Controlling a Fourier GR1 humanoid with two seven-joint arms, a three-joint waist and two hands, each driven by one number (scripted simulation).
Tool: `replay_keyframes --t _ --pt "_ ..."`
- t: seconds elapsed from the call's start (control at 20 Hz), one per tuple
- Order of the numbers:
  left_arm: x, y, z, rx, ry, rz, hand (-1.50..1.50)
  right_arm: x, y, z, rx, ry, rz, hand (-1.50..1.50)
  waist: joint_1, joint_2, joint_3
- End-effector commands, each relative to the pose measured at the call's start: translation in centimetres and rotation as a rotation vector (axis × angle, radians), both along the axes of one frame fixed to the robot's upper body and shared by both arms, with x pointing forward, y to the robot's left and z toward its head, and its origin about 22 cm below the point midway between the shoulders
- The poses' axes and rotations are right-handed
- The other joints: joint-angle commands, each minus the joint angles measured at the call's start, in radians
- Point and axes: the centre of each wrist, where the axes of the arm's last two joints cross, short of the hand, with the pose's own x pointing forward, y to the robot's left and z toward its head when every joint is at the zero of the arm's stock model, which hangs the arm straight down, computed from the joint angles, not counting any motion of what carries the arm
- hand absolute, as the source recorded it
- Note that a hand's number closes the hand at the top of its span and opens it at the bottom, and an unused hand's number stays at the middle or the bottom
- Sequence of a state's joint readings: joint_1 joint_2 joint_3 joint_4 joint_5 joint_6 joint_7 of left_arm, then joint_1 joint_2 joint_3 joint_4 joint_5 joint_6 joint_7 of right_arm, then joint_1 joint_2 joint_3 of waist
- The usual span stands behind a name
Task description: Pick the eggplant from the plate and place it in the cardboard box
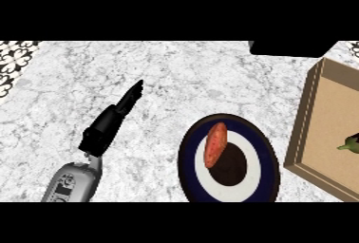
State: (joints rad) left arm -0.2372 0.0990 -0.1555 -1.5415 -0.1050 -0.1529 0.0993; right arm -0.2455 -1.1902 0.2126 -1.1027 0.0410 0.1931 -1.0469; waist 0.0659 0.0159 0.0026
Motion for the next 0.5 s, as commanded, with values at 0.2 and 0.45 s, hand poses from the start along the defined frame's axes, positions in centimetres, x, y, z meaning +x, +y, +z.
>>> replay_keyframes --t 0.2,0.45 --pt "0.0 1.0 -0.7 0.018 0.009 0.010 0.00 1.9 1.4 -3.9 0.219 0.208 0.196 -1.50 -0.008 0.000 0.000" --pt "0.4 0.3 0.0 0.014 -0.007 0.001 0.00 2.8 1.4 -4.6 0.523 0.236 0.131 -1.50 0.003 0.005 0.002"
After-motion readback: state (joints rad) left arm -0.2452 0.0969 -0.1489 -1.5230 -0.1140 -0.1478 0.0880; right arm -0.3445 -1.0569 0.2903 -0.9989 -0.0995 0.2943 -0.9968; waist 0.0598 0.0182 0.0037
